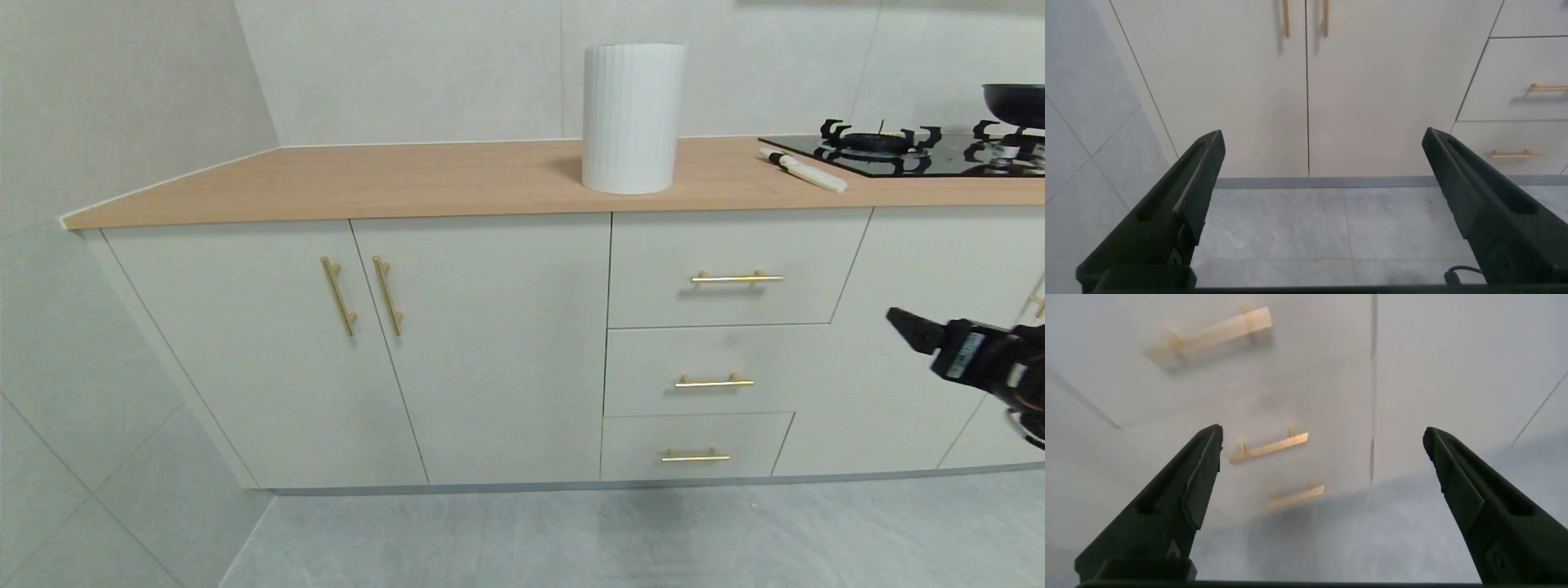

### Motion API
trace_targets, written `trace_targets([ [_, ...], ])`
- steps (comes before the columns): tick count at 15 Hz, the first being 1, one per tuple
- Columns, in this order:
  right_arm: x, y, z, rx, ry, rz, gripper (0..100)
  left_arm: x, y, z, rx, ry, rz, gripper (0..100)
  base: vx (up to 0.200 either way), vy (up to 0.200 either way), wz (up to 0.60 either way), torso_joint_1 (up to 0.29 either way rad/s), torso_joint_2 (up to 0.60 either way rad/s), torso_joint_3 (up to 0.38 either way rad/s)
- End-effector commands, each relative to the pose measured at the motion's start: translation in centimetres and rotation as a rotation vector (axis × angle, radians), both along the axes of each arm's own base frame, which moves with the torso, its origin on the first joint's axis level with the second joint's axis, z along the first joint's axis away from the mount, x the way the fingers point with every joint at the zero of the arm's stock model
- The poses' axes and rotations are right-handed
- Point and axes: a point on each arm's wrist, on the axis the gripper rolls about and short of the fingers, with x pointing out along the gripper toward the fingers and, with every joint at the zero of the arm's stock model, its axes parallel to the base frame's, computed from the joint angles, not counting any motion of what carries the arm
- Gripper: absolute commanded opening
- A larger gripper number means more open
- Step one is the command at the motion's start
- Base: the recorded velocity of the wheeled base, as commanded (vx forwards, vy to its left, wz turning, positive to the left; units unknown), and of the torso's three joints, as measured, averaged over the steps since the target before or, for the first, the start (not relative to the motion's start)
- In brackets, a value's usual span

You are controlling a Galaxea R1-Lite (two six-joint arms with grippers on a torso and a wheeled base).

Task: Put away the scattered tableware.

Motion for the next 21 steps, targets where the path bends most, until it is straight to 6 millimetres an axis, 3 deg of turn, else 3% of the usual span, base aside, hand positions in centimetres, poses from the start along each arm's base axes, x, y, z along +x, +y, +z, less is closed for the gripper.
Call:
trace_targets([
  [1, -9.7, -1.4, 2.0, -0.085, -0.198, -0.042, 100, 0.0, 0.0, 0.0, 0.000, 0.000, 0.000, 100, 0.000, 0.000, 0.00, 0.000, 0.00, 0.000],
  [3, -15.1, -1.6, 2.6, -0.101, -0.232, -0.050, 100, 0.0, 0.0, 0.0, 0.000, 0.000, 0.000, 100, 0.000, 0.000, 0.00, 0.000, 0.00, 0.000],
  [5, -19.0, -1.6, 2.3, -0.137, -0.219, -0.001, 100, 0.0, 0.0, 0.0, 0.000, 0.000, 0.000, 100, 0.000, 0.000, 0.00, 0.000, 0.00, 0.000],
  [9, -23.3, -1.7, 1.1, -0.190, -0.266, 0.033, 100, 0.0, 0.0, 0.0, 0.000, 0.000, 0.000, 100, 0.000, 0.000, 0.00, 0.000, 0.00, 0.000],
  [17, -26.2, -1.4, -3.8, -0.243, -0.329, 0.074, 100, 0.0, 0.0, 0.0, 0.000, 0.000, 0.000, 100, 0.000, 0.000, 0.00, 0.000, 0.00, 0.000],
  [19, -25.4, -1.4, -5.1, -0.238, -0.285, 0.111, 100, 0.0, 0.0, 0.0, 0.000, 0.000, 0.000, 100, 0.000, 0.000, 0.00, 0.000, 0.00, 0.000],
  [21, -23.9, -1.3, -8.3, -0.230, -0.166, 0.127, 100, 0.0, 0.0, 0.0, 0.000, 0.000, 0.000, 100, 0.000, 0.000, 0.00, 0.000, 0.00, 0.000],
])
